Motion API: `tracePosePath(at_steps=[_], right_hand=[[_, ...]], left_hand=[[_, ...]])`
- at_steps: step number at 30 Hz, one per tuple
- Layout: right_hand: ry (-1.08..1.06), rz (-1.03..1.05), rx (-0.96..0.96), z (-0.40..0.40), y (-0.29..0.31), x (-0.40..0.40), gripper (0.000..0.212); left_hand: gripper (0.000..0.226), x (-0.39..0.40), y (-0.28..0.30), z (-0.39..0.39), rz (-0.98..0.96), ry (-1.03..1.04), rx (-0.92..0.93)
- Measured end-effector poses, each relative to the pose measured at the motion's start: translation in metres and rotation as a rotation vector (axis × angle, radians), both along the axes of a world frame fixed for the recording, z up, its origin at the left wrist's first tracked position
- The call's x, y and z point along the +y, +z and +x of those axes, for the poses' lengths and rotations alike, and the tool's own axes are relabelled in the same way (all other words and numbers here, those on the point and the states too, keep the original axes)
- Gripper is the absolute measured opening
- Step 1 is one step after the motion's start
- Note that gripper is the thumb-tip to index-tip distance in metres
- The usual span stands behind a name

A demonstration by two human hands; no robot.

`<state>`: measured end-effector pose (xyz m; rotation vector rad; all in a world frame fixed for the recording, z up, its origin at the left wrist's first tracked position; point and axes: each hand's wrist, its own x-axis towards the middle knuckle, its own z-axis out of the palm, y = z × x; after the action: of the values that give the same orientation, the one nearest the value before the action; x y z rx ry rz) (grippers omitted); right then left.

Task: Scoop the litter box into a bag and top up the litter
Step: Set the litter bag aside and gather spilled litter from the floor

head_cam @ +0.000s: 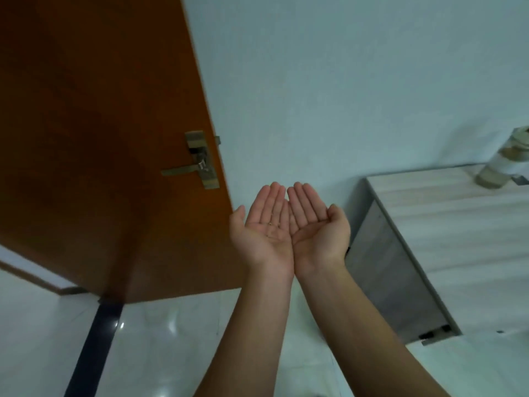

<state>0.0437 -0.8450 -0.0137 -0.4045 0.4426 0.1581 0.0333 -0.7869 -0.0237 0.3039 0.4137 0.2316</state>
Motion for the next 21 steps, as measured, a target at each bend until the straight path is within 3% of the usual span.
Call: tracePosePath(at_steps=[11,21], right_hand=[[-0.126,0.073,-0.044,0.048,0.001,-0.025,0.051],[-0.57,0.062,-0.063,0.101,0.009,-0.046,0.051]], left_hand=[[0.051,-0.025,0.014,0.052,0.085,-0.137,-0.021],[0.048,-0.048,0.019,0.131,0.022,-0.54,-0.023]])
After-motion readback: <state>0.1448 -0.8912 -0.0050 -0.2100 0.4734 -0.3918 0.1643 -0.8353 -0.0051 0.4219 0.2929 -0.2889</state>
